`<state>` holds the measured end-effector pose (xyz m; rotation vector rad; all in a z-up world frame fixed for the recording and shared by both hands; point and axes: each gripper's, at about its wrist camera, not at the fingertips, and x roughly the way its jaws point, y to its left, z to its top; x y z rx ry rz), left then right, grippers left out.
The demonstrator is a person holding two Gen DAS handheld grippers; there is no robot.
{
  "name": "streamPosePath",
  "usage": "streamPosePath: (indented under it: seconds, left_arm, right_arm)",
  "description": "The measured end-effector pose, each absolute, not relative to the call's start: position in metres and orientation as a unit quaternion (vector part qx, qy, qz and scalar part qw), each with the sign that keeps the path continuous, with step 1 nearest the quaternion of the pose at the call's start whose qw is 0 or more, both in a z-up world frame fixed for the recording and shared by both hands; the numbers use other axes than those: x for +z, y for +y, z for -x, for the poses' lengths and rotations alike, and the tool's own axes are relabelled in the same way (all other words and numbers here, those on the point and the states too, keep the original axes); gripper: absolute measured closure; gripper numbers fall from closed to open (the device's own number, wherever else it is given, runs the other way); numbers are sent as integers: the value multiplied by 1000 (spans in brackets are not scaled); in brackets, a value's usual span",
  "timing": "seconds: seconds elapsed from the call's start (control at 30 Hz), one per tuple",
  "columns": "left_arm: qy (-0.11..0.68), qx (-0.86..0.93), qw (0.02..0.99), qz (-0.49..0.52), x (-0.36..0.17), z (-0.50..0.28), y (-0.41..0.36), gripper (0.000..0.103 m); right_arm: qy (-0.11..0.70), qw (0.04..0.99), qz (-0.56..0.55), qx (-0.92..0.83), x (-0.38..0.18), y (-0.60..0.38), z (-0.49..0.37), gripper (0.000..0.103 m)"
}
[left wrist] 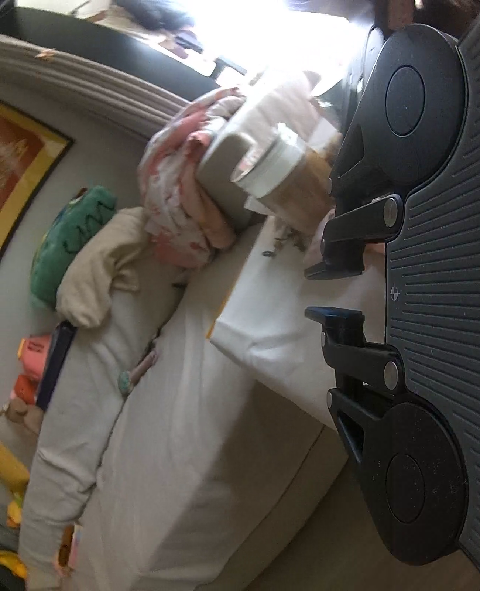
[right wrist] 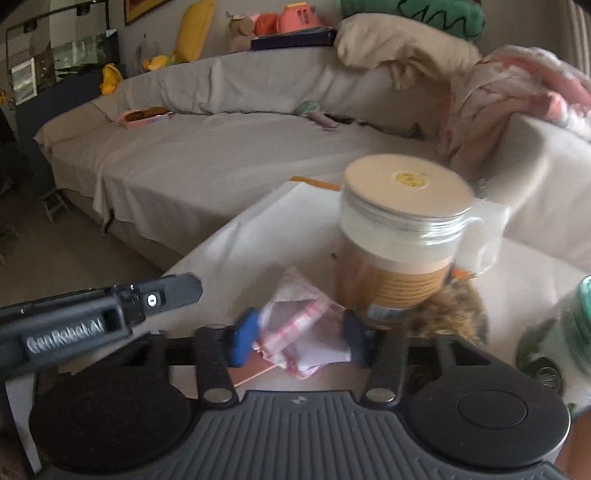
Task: Organize soft objects
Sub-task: 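Grasp the pink cloth with the right tool while the left tool grasps the pink hair clip, then carry the pink cloth and hair clip into the pink box and open both tools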
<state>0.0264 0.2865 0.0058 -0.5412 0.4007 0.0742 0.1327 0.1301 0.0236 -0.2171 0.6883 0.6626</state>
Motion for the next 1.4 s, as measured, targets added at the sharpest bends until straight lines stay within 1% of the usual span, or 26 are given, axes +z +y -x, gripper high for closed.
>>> streamPosePath:
  seconds: [0.03, 0.13, 0.27, 0.47, 0.53, 0.6, 0.67, 0.7, 0.77, 0.8, 0.83, 0.87, 0.97, 1.07, 1.1, 1.13, 1.17, 1.2, 1.23, 1.4]
  left_arm:
    - [193, 35, 943, 267, 6, -26, 287, 86]
    - [197, 14, 945, 261, 7, -27, 282, 86]
    - [215, -27, 955, 204, 9, -34, 257, 85]
    - [274, -23, 958, 84, 11, -50, 216, 84]
    - [290, -21, 955, 62, 11, -55, 209, 80]
    - [314, -23, 948, 46, 11, -62, 204, 79]
    - [323, -23, 946, 29, 11, -66, 201, 79]
    - [328, -23, 944, 25, 11, -67, 200, 79]
    - [333, -22, 943, 21, 12, -67, 199, 79]
    - [332, -22, 943, 21, 11, -67, 199, 79]
    - [330, -20, 944, 20, 10, -67, 199, 79]
    - [328, -20, 944, 14, 10, -66, 197, 79]
    - [324, -21, 946, 4, 9, -66, 195, 78]
    - [320, -9, 947, 11, 9, -65, 195, 85]
    - [318, -8, 948, 11, 9, -64, 194, 87]
    - [316, -9, 949, 11, 9, -62, 194, 87]
    - [315, -10, 949, 11, 9, -60, 194, 88]
    - [314, -12, 949, 10, 10, -57, 193, 88]
    - [314, -17, 949, 9, 11, -53, 191, 90]
    - [291, -61, 955, 0, 31, -15, 172, 91]
  right_arm:
    - [327, 884, 111, 317, 28, 127, -129, 101]
    - [300, 895, 97, 316, 50, 99, -115, 101]
    - [290, 904, 92, 301, 64, 51, -88, 101]
    - [310, 909, 117, 254, 46, -8, -53, 101]
    - [321, 906, 109, 253, 38, -20, -47, 101]
    - [327, 904, 104, 255, 32, -29, -42, 100]
    - [324, 903, 105, 260, 27, -34, -36, 99]
    - [321, 904, 106, 263, 26, -35, -34, 95]
    - [314, 904, 110, 267, 25, -37, -31, 77]
    - [309, 906, 111, 269, 25, -37, -30, 56]
    - [303, 907, 113, 269, 25, -37, -30, 40]
    - [299, 910, 112, 265, 26, -37, -30, 38]
    - [308, 909, 109, 261, 25, -36, -41, 38]
    - [337, 900, 101, 257, 18, -31, -60, 37]
    - [346, 897, 94, 258, 17, -30, -65, 39]
    - [354, 894, 89, 259, 15, -29, -67, 51]
    - [362, 890, 90, 262, 16, -28, -68, 64]
    - [368, 886, 92, 267, 18, -28, -67, 91]
    - [368, 884, 86, 274, 22, -30, -64, 95]
    - [327, 901, 60, 280, 55, -61, -32, 95]
